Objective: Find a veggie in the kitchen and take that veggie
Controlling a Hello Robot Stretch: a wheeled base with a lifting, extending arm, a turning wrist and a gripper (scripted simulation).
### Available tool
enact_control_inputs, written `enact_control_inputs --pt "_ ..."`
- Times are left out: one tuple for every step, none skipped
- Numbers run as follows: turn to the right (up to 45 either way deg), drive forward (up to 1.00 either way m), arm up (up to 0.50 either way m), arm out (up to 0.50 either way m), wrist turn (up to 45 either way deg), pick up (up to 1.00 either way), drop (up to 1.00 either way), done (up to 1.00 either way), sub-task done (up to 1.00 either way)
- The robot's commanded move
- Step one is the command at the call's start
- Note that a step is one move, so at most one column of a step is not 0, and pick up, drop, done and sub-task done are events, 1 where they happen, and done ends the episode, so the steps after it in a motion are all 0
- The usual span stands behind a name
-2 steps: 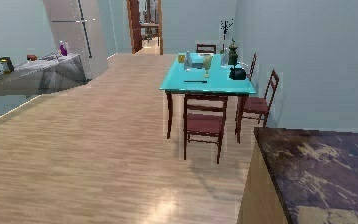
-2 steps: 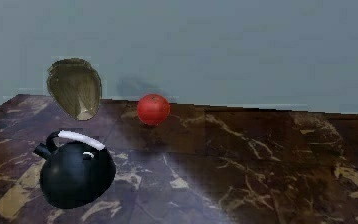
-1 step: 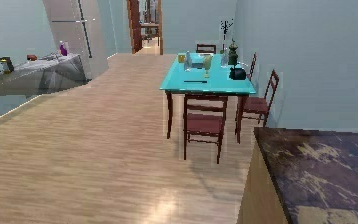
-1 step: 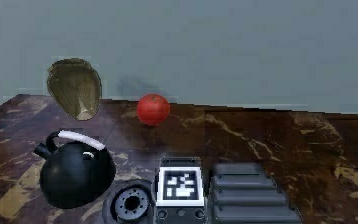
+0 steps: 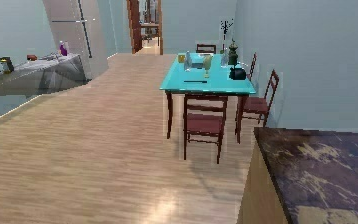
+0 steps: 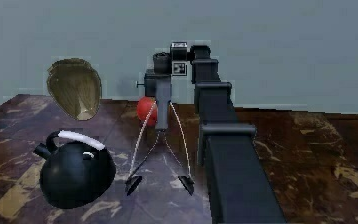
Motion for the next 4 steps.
enact_control_inputs --pt "0.0 0.00 0.00 0.00 45.0 0.00 0.00 0.00 0.00" --pt "0.0 0.00 0.00 0.00 45.0 0.00 0.00 0.00 0.00" --pt "0.0 0.00 0.00 0.00 45.0 0.00 0.00 0.00 0.00" --pt "0.0 0.00 0.00 0.00 24.0 0.00 0.00 0.00 0.00"
